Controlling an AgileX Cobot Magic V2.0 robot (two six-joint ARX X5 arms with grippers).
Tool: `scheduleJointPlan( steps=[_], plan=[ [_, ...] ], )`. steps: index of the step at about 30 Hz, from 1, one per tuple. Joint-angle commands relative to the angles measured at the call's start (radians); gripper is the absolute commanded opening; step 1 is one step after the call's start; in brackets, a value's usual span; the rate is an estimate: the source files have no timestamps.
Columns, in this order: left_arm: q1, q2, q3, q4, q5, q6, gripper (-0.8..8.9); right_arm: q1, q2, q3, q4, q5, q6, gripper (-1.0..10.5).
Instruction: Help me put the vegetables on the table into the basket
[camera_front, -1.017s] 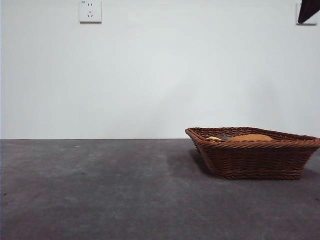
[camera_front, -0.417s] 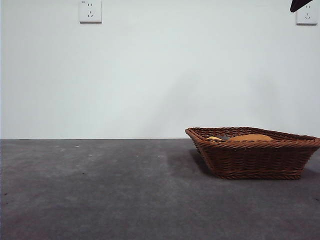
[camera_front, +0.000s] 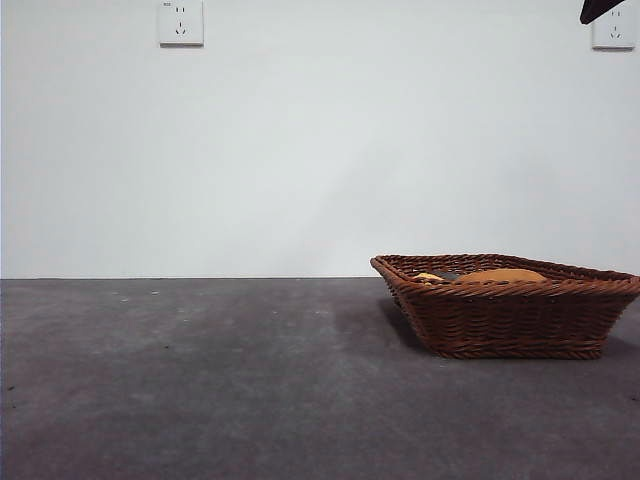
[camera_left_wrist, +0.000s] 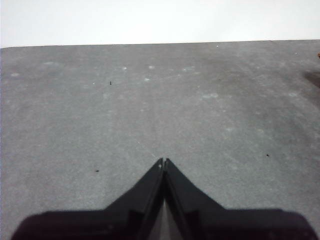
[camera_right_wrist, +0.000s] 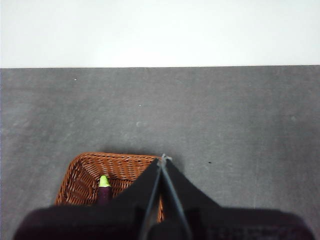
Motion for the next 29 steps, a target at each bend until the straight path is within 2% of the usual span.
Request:
scheduleJointPlan(
  steps=[1,8,17,24,29],
  plan=[
    [0.002,0.006,-0.011,0.003,0.003,-0.004,-0.03,0.000,0.010,-0.008,0.007,0.001,0.004,0.0],
    [0.002,0.017,-0.011,0.003,0.003,-0.004,-0.03,0.003,-0.021,-0.016,0.011,0.098,0.004,0.0],
    [0.002,0.017,-0.011,0.003,0.003,-0.004,-0.03,0.014,-0.224,-0.105,0.024,0.094,0.004,0.0],
    [0.002,0.017,-0.011,0.003,0.003,-0.004,-0.03,0.012,-0.482,-0.365,0.138,0.103,-0.001,0.0],
    [0.002,0.017,-0.011,0.003,0.003,-0.004,-0.03,0.011,-0.699,-0.643,0.234,0.140,-0.050,0.0]
  ],
)
